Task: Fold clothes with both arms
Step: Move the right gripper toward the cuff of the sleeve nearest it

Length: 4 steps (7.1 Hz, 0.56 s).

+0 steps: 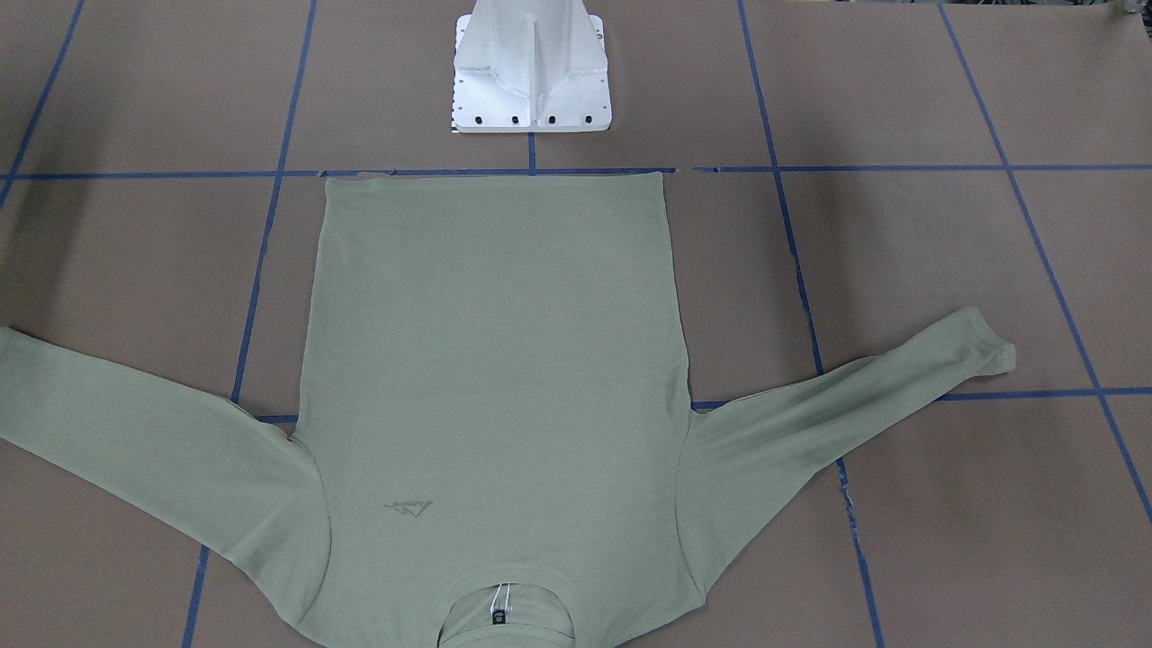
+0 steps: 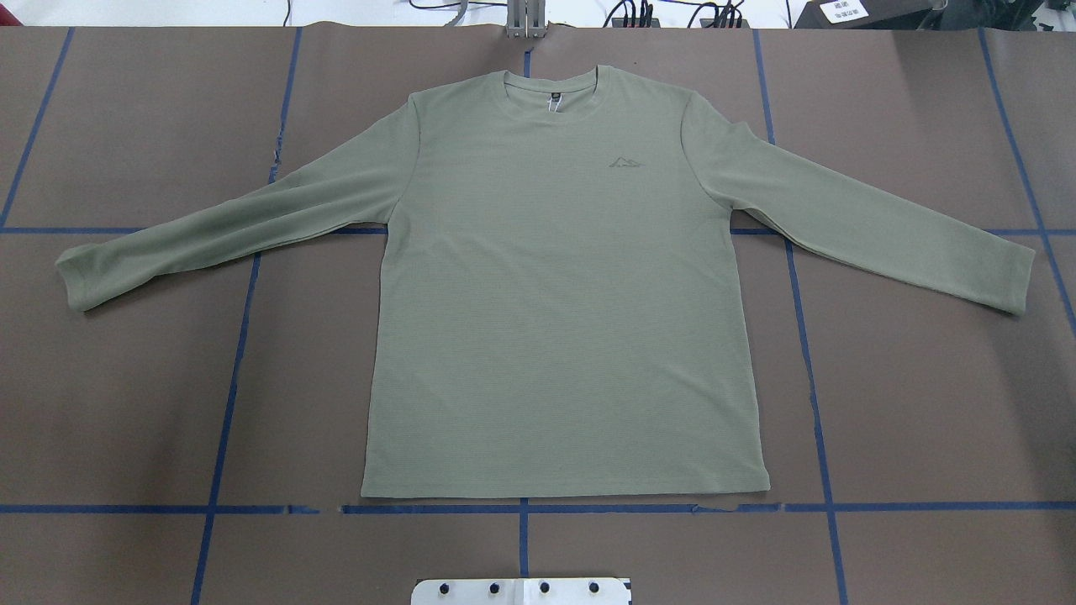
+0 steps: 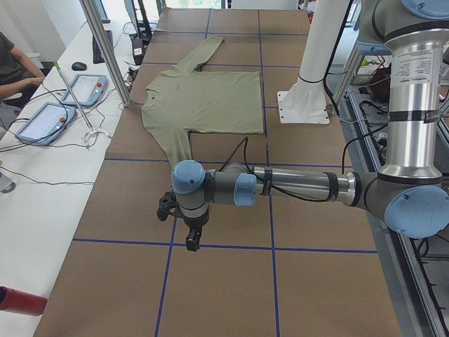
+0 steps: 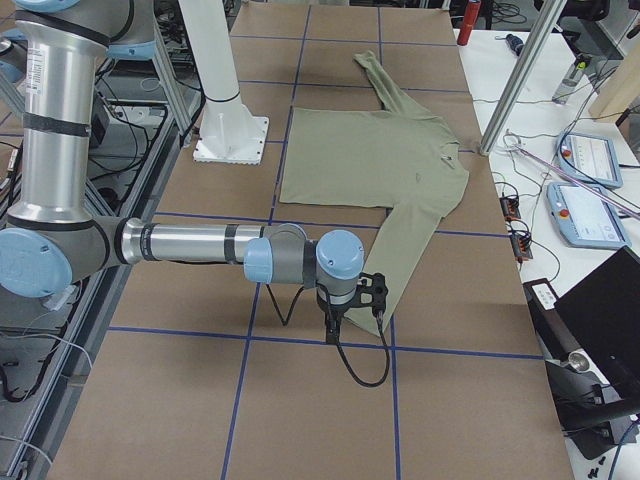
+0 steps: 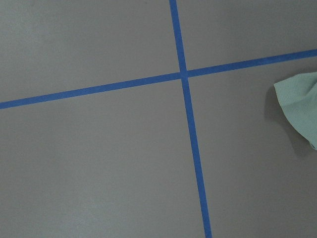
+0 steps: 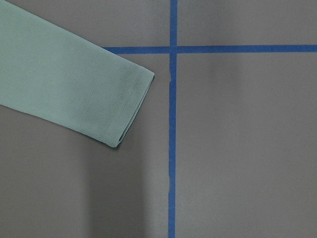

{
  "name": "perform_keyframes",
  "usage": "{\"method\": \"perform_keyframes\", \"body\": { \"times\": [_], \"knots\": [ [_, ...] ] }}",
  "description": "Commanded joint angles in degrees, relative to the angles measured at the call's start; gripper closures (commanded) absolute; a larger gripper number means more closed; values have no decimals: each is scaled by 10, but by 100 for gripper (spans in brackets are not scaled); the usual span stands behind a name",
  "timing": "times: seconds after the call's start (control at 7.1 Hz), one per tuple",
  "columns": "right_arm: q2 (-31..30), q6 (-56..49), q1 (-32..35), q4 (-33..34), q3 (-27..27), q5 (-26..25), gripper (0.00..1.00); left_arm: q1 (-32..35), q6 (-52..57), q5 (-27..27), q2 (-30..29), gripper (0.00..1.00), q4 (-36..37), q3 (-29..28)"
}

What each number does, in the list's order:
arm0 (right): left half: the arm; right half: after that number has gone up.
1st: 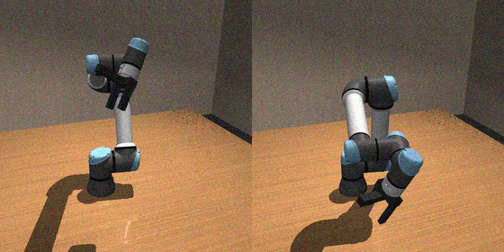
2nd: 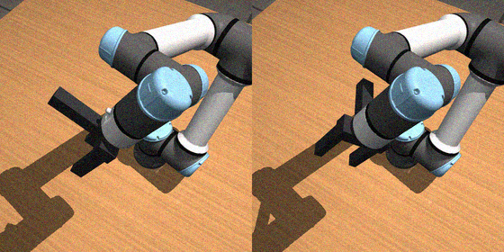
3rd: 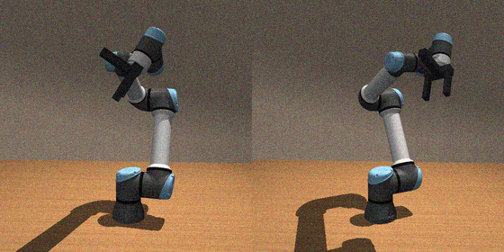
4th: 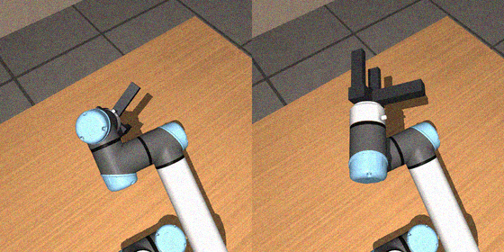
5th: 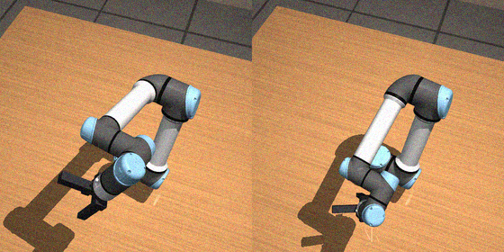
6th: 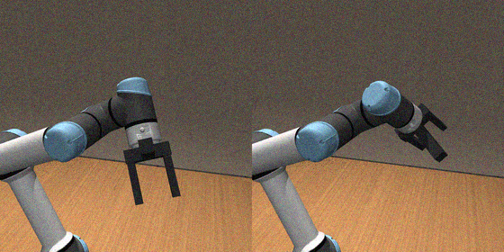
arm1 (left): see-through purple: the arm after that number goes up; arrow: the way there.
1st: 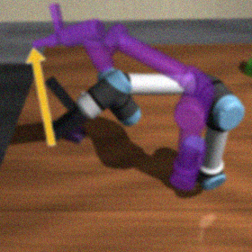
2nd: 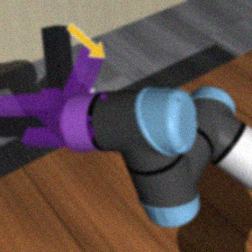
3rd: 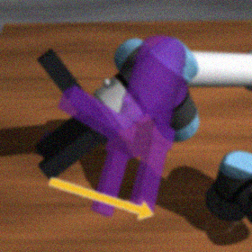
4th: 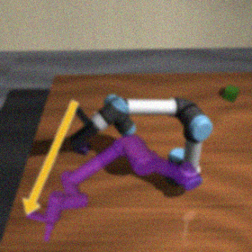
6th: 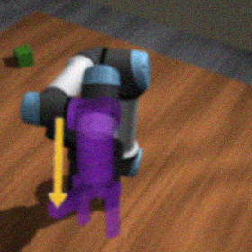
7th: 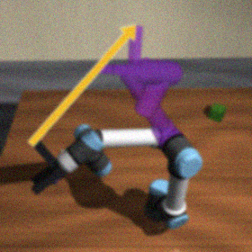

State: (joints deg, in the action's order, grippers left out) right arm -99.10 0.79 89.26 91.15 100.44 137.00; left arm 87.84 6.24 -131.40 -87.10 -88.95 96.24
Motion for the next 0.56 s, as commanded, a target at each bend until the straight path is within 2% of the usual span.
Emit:
{"method": "perform_keyframes", "body": {
  "times": [0.0, 0.28, 0.42],
  "knots": [
    [2, 9, 0, 1, 7, -2, 0, 0, 1, 0, -1, 0, 0, 0],
    [2, 9, 0, 0, 10, 0, 0, 0, 0, -1, -18, 0, 0, -1],
    [7, 9, 0, -13, 12, 7, 0, 0, 3, 1, -53, 0, -1, -11]
  ]
}}
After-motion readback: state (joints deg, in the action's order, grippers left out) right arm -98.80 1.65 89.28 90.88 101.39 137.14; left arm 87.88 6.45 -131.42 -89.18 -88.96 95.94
